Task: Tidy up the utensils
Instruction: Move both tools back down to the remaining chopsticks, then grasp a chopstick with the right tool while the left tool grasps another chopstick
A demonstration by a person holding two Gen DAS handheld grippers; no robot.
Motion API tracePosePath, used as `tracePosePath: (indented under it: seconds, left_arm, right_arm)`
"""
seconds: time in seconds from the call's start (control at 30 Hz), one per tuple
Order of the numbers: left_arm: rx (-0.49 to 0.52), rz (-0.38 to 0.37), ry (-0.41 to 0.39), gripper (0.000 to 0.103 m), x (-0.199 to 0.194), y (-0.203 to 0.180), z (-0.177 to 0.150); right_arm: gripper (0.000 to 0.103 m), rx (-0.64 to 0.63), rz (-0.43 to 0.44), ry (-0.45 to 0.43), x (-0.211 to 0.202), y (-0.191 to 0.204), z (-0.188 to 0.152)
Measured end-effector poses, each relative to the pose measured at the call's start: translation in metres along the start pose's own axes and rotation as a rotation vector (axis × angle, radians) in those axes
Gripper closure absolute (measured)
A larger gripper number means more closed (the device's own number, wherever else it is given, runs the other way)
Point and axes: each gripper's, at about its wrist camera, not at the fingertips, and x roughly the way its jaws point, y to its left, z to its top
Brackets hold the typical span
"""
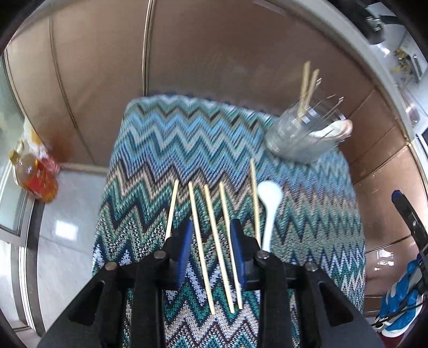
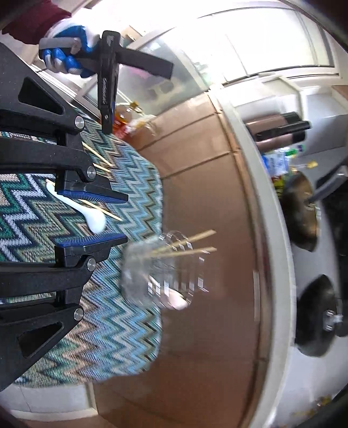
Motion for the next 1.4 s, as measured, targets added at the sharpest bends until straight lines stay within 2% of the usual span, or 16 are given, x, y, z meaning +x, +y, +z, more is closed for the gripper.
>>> tracePosePath:
  seconds: [0.23, 0.4, 0.6, 0.83, 0.97, 1.17, 1.4]
  left_arm:
    - [-0.005, 0.013, 0.105, 0.078, 0.045, 0.007, 0.01]
    - [-0.015, 0.023, 0.16, 0.082, 0.07, 0.012, 0.018]
    - [-0.033, 0.028, 0.204, 0.086, 0.091, 0.02, 0.024]
    - [-0.022, 0.022, 0.235, 0.088, 0.107, 0.021, 0.027]
    - [-0.012, 0.019, 0.248, 0.089, 0.115, 0.019, 0.029]
    - [-0.028, -0.019, 0.258, 0.095, 0.12, 0.026, 0.032]
    - [-0.034, -0.068, 0.245, 0.097, 0.118, 0.036, 0.03]
  right_arm:
    - [0.08, -0.005, 0.057, 0.145, 0.052, 0.004, -0.009]
    - [0.08, -0.01, 0.103, 0.25, 0.086, 0.013, -0.013]
    - [0.08, -0.029, 0.133, 0.32, 0.115, 0.023, -0.014]
    - [0.08, -0.063, 0.152, 0.403, 0.149, 0.037, -0.012]
    - [0.08, -0.064, 0.175, 0.495, 0.179, 0.047, -0.011]
    - [0.08, -0.066, 0.153, 0.601, 0.223, 0.055, -0.011]
    - [0.08, -0.085, 0.113, 0.671, 0.255, 0.068, -0.02]
